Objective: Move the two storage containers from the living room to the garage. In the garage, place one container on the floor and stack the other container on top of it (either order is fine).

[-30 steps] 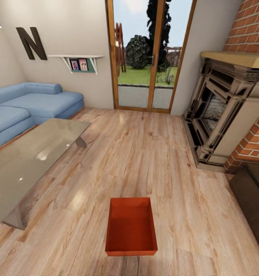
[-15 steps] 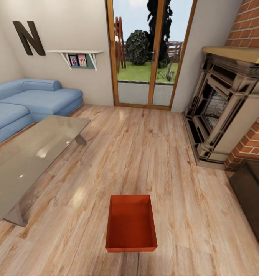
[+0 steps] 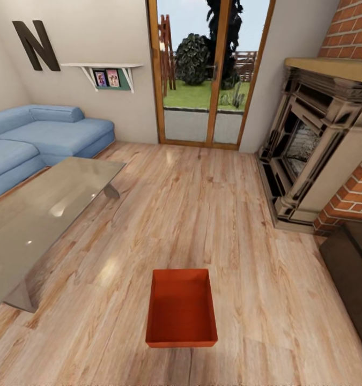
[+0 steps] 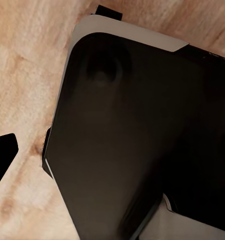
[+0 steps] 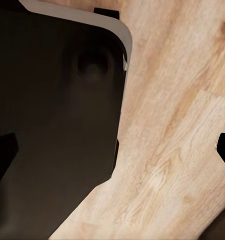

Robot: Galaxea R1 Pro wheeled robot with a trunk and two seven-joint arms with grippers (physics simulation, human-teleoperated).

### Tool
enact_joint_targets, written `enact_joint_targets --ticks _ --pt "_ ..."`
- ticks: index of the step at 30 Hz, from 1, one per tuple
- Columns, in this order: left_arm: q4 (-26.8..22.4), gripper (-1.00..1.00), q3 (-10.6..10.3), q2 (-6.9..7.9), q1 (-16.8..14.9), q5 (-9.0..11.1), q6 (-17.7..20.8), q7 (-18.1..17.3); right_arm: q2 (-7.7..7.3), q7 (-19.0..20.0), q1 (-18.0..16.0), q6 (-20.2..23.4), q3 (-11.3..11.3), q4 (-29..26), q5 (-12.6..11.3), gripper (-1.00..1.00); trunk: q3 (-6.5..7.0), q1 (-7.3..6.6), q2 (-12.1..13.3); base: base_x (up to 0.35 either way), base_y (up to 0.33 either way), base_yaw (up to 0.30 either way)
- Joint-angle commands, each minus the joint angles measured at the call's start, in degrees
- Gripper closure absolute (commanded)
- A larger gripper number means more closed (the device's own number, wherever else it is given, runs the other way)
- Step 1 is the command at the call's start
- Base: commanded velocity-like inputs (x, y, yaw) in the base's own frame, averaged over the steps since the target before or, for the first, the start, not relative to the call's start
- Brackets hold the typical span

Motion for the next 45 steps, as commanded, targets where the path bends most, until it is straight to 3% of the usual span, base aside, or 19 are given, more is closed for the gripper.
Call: enact_joint_targets --ticks 1,6,45 --pt "0.06 -1.0 0.39 0.0 -0.03 0.1 -0.41 -0.08 0.02 -0.13 -0.07 -0.31 0.44 0.18 -0.19 -1.0 -0.14 0.0 -0.03 0.0 -0.201 0.0" --pt "0.22 -1.0 0.46 0.21 -0.03 0.81 -2.9 -0.04 0.02 -0.13 -0.07 -0.25 0.44 0.18 -0.19 -1.0 -0.61 0.0 -0.03 0.0 -0.079 0.0" --pt "0.24 -1.0 0.48 0.22 -0.03 0.89 -3.12 -0.01 0.01 -0.13 -0.07 -0.22 0.44 0.18 -0.19 -1.0 -4.25 0.0 -0.03 0.0 -0.001 0.0"
